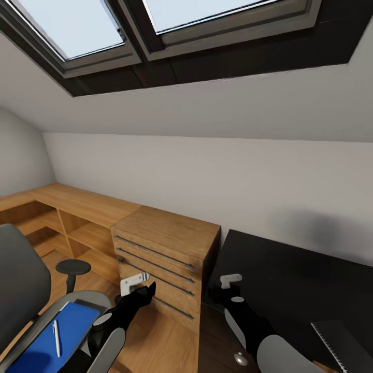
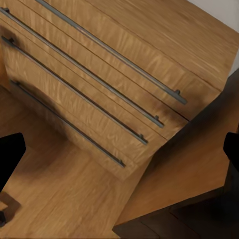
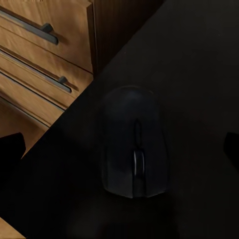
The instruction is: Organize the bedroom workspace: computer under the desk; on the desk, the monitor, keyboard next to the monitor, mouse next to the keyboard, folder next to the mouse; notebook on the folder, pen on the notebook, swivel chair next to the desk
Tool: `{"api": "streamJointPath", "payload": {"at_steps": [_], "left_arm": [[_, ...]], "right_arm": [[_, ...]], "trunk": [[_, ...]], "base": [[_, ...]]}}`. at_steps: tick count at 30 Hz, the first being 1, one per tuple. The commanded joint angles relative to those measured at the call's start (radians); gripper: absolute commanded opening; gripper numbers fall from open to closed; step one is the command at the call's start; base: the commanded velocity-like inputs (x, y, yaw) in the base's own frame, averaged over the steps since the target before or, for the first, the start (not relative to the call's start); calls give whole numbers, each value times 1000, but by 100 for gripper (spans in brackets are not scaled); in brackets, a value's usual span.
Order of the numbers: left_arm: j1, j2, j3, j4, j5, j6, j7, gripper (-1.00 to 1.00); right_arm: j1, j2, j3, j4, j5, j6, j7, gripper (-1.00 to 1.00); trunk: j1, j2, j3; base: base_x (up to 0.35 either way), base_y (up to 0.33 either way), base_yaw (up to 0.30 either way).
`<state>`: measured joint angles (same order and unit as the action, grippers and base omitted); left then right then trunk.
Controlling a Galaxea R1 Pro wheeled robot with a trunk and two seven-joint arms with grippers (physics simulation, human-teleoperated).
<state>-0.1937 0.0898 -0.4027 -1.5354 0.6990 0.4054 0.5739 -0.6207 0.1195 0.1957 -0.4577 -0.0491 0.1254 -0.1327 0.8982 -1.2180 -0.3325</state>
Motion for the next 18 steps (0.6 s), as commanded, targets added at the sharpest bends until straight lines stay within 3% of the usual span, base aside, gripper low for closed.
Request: {"api": "streamJointPath", "payload": {"at_steps": [1, 18], "left_arm": [[-1, 2, -2, -1, 8, 1, 9, 100], [-1, 5, -2, 2, 7, 4, 8, 100]], "right_arm": [[-1, -1, 8, -2, -5, 7, -8, 100], [-1, -1, 8, 11, -5, 4, -8, 100]], "trunk": [[0, -1, -1], [0, -1, -1]], "base": [[168, 0, 0], [88, 0, 0]]}}
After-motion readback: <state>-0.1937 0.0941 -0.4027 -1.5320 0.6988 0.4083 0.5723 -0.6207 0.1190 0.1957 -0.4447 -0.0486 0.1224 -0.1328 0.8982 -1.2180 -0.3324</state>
